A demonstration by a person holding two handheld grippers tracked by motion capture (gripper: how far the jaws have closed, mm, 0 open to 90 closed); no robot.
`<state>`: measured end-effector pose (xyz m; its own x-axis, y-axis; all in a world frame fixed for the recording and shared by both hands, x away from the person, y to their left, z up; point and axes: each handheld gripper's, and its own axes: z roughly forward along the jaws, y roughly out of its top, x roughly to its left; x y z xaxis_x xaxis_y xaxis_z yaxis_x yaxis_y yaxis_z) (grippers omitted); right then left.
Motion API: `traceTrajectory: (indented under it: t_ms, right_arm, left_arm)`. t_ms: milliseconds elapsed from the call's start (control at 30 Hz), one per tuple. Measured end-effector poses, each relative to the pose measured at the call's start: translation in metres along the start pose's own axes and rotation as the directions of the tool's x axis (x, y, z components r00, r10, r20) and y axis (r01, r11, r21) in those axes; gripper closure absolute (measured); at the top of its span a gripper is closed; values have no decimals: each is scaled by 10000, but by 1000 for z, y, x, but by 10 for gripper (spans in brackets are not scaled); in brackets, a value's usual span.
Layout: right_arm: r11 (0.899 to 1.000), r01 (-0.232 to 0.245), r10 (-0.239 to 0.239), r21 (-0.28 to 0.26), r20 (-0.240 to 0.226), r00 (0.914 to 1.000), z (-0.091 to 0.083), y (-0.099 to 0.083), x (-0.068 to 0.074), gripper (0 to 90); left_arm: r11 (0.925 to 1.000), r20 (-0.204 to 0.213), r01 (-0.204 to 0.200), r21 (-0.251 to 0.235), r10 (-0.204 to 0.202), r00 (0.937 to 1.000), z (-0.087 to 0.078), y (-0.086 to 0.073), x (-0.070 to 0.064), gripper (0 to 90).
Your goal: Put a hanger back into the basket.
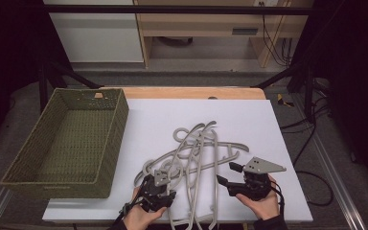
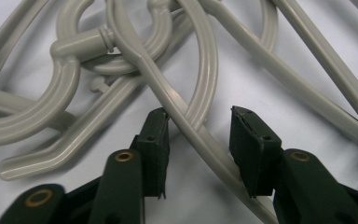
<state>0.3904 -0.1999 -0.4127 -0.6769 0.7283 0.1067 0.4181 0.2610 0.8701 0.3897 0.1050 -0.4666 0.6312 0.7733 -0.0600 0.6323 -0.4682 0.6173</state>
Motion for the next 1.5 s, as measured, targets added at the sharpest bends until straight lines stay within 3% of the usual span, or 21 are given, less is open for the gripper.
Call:
traceTrajectory:
  t_ms: [133, 233, 533, 667, 800, 1000, 1167, 1500]
  right_arm:
    - [10000, 27, -27, 26, -74, 10000, 1, 0, 1, 341]
    - [10000, 3, -3, 35, -11, 10000, 2, 0, 0, 342]
    - [10000, 51, -50, 54, -44, 10000, 2, -1, 0, 345]
    - [10000, 47, -47, 53, -46, 10000, 2, -1, 0, 351]
    - [10000, 46, -45, 56, -61, 10000, 2, -1, 0, 353]
    - [10000, 61, -61, 17, -44, 10000, 1, -1, -1, 356]
    - [10000, -8, 8, -11, -6, 10000, 0, -1, -2, 356]
    - [9992, -99, 109, -390, 253, 9996, -12, 0, -10, 321]
  left_arm:
    - [9994, 149, 288, 168, -291, 9995, 0, 4, 7, 642]
    - [9979, 175, 554, 335, -560, 9983, 1, 8, 22, 698]
    - [9980, 17, 295, 565, -297, 9996, -2, 11, 31, 728]
    - [9979, 50, 422, 482, -424, 9991, -3, 11, 37, 745]
    - [9989, 25, 277, 379, -278, 9996, -7, 12, 40, 751]
    - [9990, 260, 275, -343, -266, 9993, -23, 14, 43, 808]
    - [9972, 405, 347, -663, -321, 9987, -32, 14, 45, 811]
    - [9878, 163, 340, -1520, -318, 9994, -62, 18, 55, 813]
